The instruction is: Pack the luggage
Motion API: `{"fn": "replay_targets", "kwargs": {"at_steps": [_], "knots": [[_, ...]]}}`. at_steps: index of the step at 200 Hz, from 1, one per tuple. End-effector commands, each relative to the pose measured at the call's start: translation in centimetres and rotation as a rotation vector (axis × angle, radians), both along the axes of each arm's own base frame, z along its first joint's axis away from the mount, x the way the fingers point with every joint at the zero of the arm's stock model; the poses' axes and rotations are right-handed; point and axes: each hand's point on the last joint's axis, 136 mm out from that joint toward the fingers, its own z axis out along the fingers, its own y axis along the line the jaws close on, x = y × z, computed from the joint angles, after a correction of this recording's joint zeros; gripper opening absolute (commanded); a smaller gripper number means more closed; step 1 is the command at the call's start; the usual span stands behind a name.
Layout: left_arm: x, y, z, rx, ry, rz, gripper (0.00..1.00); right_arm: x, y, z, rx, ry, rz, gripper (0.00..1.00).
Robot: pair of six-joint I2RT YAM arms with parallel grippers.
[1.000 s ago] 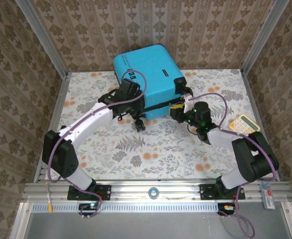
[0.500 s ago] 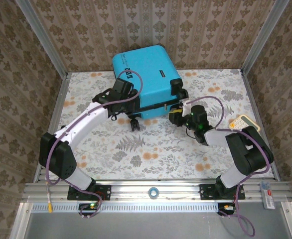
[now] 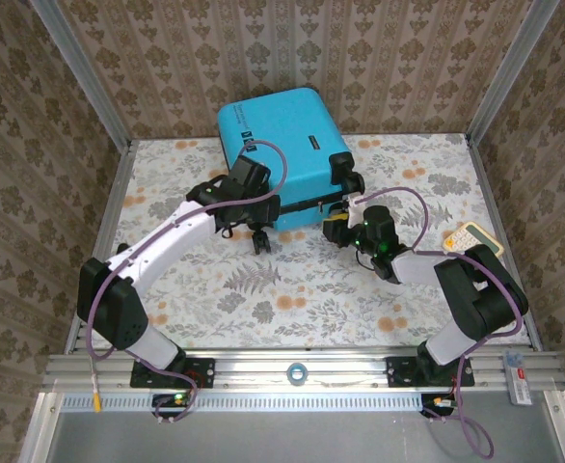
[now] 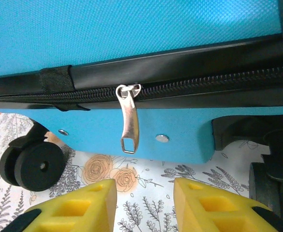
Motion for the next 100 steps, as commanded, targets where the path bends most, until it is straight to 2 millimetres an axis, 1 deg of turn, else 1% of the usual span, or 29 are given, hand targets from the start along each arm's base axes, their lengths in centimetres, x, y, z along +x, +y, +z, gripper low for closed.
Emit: {"fn": "replay_targets", "kwargs": {"at_steps": [1, 22, 42, 53, 85, 100], "knots": [[0.0, 0.8, 0.3, 0.025, 0.002, 0.049, 0.78, 0.7, 0.1, 1.1, -0.044, -0.037, -0.024, 0.37], [0.0, 0.9, -0.3, 0.038, 0.010, 0.058, 0.72, 0.6, 0.1, 1.1, -0.086, -0.049, -0.054, 0.37], [0.2, 0.8, -0.9, 0.046, 0.017, 0.058, 0.60, 0.4, 0.7, 1.1, -0.129, -0.067, -0.078, 0.37], [0.3, 0.6, -1.0, 0.042, 0.020, 0.052, 0.55, 0.4, 1.0, 1.0, -0.157, -0.075, -0.095, 0.38], [0.3, 0.3, -1.3, 0.035, 0.028, 0.048, 0.40, 1.4, 1.5, 1.3, -0.190, -0.098, -0.167, 0.41], [0.3, 0.4, -1.2, 0.034, 0.027, 0.049, 0.36, 2.3, 1.1, 1.5, -0.232, -0.112, -0.241, 0.42]]}}
